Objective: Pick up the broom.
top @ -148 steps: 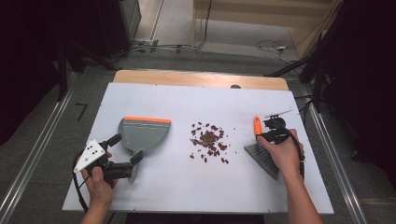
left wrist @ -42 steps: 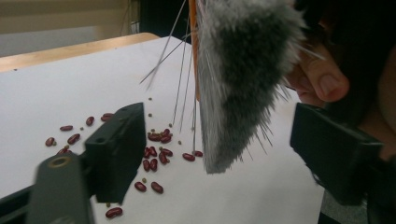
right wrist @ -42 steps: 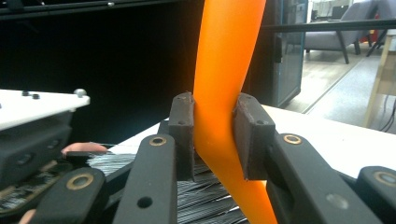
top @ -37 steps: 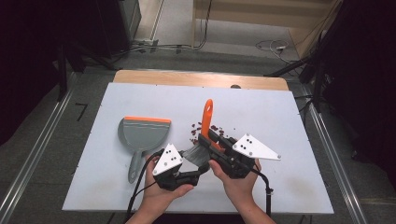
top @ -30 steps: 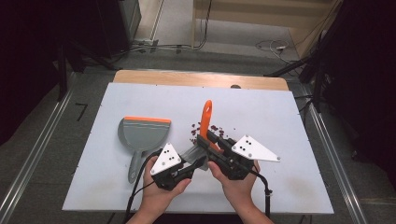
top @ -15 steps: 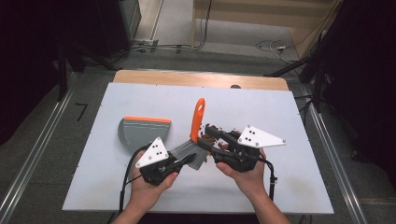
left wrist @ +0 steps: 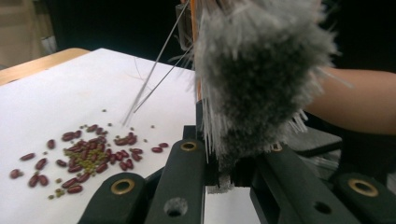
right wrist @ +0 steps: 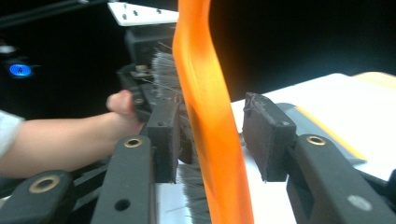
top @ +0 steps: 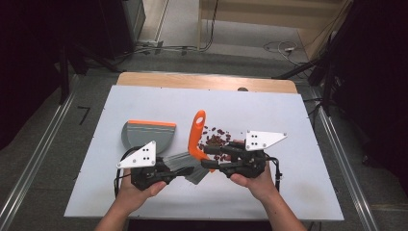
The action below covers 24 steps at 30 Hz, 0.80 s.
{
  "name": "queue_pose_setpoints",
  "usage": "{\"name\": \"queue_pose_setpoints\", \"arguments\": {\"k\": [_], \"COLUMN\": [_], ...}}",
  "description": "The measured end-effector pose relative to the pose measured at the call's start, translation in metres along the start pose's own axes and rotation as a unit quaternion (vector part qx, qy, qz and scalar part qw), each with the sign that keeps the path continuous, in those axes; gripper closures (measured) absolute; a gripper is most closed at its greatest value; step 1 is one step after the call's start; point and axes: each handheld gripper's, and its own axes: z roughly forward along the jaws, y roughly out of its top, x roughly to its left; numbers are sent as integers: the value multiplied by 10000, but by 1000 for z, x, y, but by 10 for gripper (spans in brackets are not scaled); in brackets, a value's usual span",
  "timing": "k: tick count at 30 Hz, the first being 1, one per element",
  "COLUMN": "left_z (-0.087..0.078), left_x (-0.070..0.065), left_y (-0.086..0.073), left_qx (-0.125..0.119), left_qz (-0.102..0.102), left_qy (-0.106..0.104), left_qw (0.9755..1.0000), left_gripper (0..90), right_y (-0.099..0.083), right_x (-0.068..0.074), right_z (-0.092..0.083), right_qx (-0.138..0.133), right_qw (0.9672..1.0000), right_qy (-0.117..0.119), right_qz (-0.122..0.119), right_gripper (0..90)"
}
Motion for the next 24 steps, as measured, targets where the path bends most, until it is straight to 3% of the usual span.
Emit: {"name": "queue_pose_setpoints", "arguments": {"k": [4, 9, 13, 18, 24], "left_z": [2, 3, 4, 3, 1], "left_x": [-1, -2, 1, 2, 2], "left_y": [0, -1, -2, -3, -4], "left_qx": [9, 18, -10, -23, -123], "left_qz": [0, 0, -67, -117, -172], "left_qy": [-233, -362, -515, -619, -427], "left_qw": [9997, 9993, 9986, 9980, 9989], "left_gripper": [859, 859, 859, 857, 766], "right_y": [-3, -8, -8, -7, -4], "right_x": [-2, -4, -5, 0, 4], "right_z": [4, 7, 8, 7, 7], "right_qx": [68, 66, 89, 141, 145], "right_qw": [9994, 9979, 9972, 9976, 9991], "right_qy": [308, 600, 701, 650, 372], "right_qz": [116, 225, 263, 194, 146], "right_gripper": [589, 635, 681, 692, 694]}}
